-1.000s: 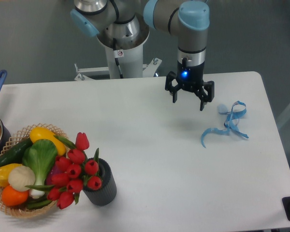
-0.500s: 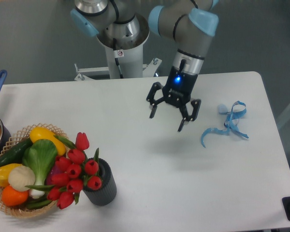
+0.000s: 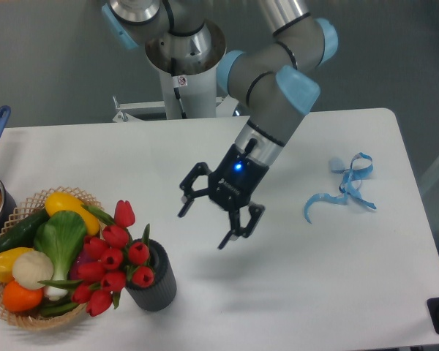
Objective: Pick up the flowers from the vase
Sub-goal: 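Move the open gripper toward the red tulips in the black vase, then lower the gripper around the tulip stems and close it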
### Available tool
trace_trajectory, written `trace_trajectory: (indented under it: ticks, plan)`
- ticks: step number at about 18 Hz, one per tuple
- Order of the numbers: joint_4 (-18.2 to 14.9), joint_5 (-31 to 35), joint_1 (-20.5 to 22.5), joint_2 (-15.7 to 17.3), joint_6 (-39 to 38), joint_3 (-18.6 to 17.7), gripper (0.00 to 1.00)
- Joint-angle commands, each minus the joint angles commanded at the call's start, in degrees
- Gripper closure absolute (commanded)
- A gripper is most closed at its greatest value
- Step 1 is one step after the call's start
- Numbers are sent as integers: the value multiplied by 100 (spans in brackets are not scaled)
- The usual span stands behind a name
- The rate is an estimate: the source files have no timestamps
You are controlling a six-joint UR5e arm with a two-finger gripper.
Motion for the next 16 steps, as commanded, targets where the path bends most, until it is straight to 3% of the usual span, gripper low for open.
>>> trace_trajectory:
  ticks: [5, 10, 16]
  plan:
    - [35, -186, -299, -131, 9, 52, 0]
    - [79, -177, -607, -694, -17, 711, 0]
    - [79, -177, -765, -791, -26, 747, 0]
